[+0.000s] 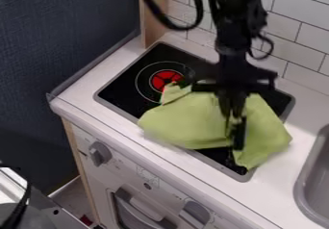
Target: Move the top left to bottom right
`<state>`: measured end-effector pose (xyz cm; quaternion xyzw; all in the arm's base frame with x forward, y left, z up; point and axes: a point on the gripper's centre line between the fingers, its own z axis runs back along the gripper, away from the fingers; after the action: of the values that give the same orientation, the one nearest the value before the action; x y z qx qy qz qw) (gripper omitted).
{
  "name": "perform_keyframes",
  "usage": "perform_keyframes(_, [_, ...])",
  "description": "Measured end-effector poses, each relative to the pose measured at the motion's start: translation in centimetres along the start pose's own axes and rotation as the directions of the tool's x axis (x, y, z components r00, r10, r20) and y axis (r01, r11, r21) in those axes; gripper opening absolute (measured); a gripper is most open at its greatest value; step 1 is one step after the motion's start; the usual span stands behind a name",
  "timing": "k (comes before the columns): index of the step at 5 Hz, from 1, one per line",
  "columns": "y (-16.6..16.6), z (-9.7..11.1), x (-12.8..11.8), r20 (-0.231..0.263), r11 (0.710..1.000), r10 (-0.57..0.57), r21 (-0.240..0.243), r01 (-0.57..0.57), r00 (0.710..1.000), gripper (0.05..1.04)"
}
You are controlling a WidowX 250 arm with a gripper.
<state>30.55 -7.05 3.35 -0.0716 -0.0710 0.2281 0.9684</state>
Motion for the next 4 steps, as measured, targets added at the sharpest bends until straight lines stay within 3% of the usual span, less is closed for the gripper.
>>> perform_keyframes(1, [-0.3, -0.5, -2.4, -0.045, 0.999, 0.031, 0.043, -0.029, 0.999, 0.052])
perform_keyframes(2, [-2.2, -0.7, -3.7, -0.03, 0.999, 0.018, 0.028, -0.018, 0.999, 0.052])
perform_keyframes(3, [-3.5, -1.5, -4.3, -0.053, 1.0, -0.013, 0.02, 0.014, 0.999, 0.052])
perform_keyframes(4, [-5.1, -1.8, -6.5, -0.064, 0.996, -0.084, 0.022, 0.086, 0.994, 0.052])
